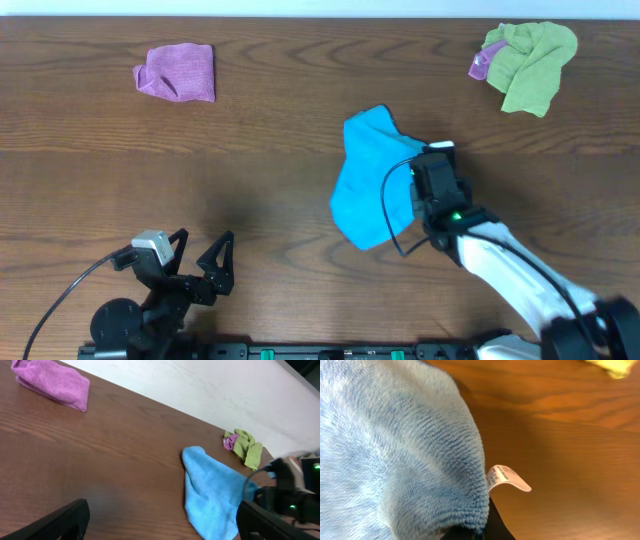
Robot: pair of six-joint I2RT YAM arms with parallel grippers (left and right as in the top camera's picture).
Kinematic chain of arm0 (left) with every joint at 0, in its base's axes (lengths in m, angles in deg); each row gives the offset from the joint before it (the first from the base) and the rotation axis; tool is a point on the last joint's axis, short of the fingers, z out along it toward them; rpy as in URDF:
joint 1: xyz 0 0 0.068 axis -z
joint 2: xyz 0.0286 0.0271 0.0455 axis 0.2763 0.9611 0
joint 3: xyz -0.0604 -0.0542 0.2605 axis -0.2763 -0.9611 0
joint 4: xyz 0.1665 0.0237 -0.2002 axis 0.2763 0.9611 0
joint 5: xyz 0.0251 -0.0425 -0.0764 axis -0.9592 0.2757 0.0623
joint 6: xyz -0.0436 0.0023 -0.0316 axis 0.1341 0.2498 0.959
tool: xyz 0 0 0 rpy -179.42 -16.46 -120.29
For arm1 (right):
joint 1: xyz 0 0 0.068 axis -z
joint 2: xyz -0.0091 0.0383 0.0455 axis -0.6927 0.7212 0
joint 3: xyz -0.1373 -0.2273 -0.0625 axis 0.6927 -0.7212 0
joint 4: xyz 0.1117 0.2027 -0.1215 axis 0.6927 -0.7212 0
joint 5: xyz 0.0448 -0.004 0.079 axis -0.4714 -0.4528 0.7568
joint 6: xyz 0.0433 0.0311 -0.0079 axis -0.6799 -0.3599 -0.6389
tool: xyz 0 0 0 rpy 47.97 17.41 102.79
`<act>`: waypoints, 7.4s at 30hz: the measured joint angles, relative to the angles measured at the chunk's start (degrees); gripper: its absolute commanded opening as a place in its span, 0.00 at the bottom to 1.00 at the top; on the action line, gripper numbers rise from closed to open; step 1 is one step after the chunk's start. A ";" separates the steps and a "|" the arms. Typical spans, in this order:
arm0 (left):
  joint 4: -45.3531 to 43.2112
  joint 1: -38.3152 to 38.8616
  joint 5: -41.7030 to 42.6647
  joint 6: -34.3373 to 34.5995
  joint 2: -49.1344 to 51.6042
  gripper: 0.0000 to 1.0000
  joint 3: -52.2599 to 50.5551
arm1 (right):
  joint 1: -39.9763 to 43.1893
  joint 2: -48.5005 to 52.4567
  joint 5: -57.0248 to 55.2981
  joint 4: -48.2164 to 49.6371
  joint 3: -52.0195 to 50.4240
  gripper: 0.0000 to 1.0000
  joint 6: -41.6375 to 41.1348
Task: Fold the cloth
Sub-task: 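Regrasp the blue cloth corner near its tag with the right gripper, then reach the left gripper to the blue cloth and grasp its edge, then lift the blue cloth with both grippers and stretch it apart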
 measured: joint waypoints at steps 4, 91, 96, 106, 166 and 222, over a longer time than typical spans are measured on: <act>2.99 0.00 -0.02 0.13 0.00 0.95 0.00 | -0.09 -5.11 -1.16 -5.25 0.00 0.01 0.00; -68.35 48.63 3.15 68.24 98.90 0.95 10.56 | -6.95 -4.68 -22.47 -8.68 0.35 0.01 6.21; -67.89 49.51 2.93 67.43 100.41 0.95 11.45 | -6.95 -4.68 -22.47 -8.68 0.35 0.01 6.21; -68.06 51.63 1.01 67.56 101.74 0.84 12.07 | -6.95 -4.68 -22.47 -8.68 0.35 0.01 6.21; -57.70 9.01 31.19 42.49 104.52 0.06 38.77 | -9.51 0.26 -13.66 28.55 2.54 0.01 18.47; -0.28 8.63 31.69 -5.97 104.00 0.06 52.15 | -7.08 15.50 -12.15 -22.75 34.38 0.01 13.42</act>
